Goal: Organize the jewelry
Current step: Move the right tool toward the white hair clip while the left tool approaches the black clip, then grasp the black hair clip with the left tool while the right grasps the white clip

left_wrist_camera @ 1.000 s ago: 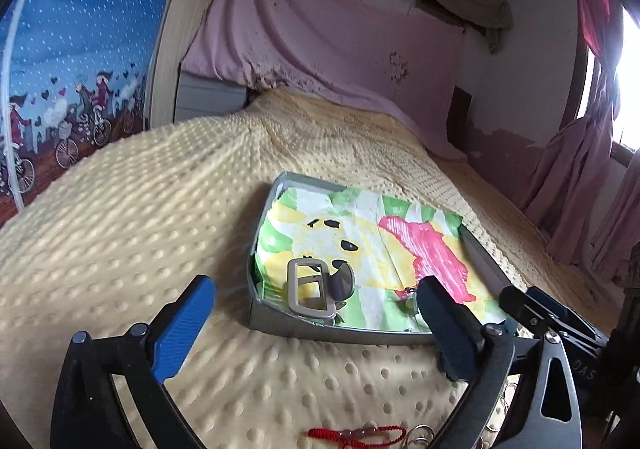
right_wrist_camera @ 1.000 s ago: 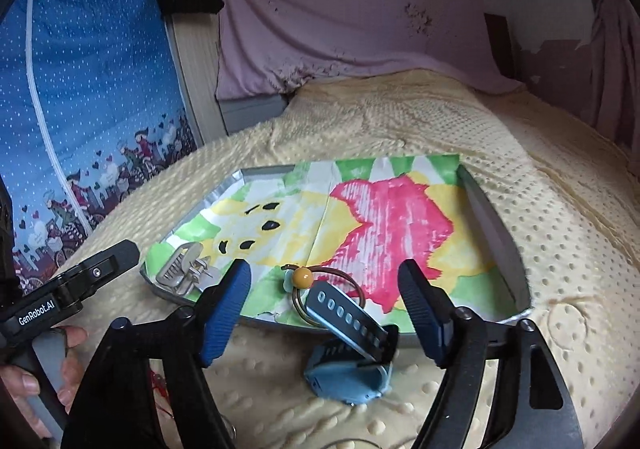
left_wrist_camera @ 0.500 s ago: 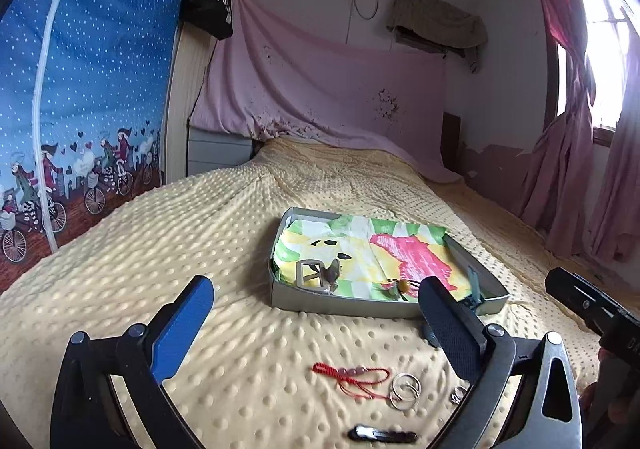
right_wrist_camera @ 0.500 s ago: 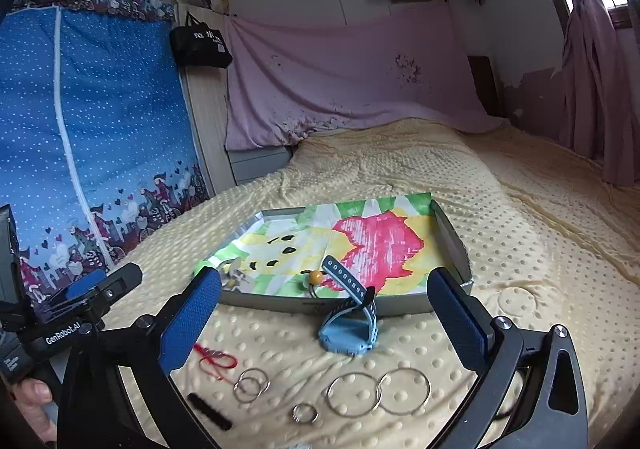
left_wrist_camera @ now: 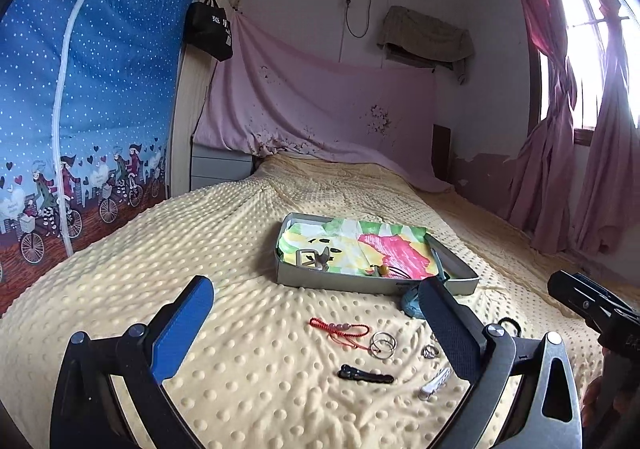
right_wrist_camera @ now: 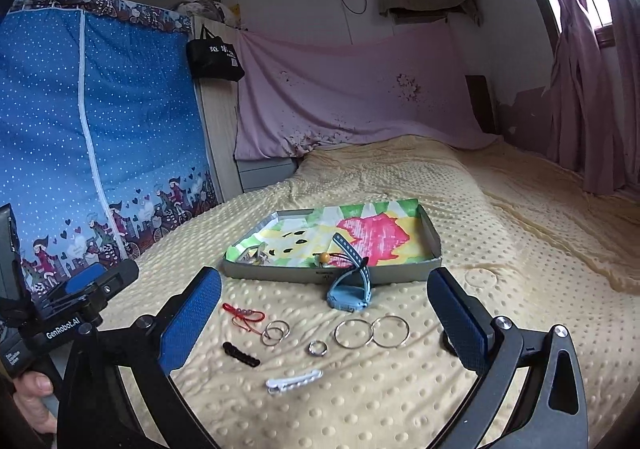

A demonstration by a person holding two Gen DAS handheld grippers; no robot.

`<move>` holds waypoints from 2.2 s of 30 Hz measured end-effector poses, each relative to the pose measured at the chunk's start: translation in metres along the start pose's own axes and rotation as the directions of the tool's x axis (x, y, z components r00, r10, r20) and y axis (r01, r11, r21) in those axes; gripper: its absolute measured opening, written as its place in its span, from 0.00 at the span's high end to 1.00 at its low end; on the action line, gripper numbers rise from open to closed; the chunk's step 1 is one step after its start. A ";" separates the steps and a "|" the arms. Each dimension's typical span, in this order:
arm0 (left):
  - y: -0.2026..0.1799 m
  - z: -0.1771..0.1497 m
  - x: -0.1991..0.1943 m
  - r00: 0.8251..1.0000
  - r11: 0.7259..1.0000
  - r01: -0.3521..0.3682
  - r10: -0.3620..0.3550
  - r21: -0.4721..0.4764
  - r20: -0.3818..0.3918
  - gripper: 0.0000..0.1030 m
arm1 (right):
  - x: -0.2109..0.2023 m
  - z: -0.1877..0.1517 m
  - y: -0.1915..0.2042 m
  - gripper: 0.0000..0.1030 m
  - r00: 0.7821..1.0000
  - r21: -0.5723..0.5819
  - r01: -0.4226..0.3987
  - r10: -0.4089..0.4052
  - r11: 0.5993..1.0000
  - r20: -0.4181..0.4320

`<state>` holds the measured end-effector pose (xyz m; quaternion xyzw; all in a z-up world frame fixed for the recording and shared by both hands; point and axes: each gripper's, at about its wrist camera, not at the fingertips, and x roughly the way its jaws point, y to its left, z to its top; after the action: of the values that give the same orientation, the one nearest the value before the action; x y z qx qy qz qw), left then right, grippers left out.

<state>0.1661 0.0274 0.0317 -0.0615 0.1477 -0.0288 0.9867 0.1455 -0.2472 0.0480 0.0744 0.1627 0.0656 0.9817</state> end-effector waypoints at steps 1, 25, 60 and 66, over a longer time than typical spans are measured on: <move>0.000 -0.003 -0.001 1.000 1.000 -0.001 0.001 0.008 -0.001 0.00 | -0.001 -0.003 0.000 0.02 1.000 0.000 0.006 -0.006 1.000 -0.004; 0.006 -0.046 0.052 0.970 0.996 0.077 -0.063 0.052 -0.236 0.00 | 0.046 -0.050 -0.005 0.02 0.970 -0.041 0.003 -0.013 0.999 -0.241; -0.006 -0.078 0.132 0.784 0.939 0.331 -0.331 -0.097 -0.526 0.74 | 0.113 -0.084 0.014 0.47 0.872 -0.011 -0.179 0.154 0.984 -0.465; 0.001 -0.078 0.132 0.779 0.941 0.306 -0.336 -0.147 -0.529 0.80 | 0.111 -0.085 0.015 0.47 0.872 -0.019 -0.180 0.151 0.983 -0.467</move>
<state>0.2690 0.0098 -0.0805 -0.1011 0.4110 -0.2085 0.8817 0.2202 -0.2054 -0.0631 0.0397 0.3831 0.1702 0.9070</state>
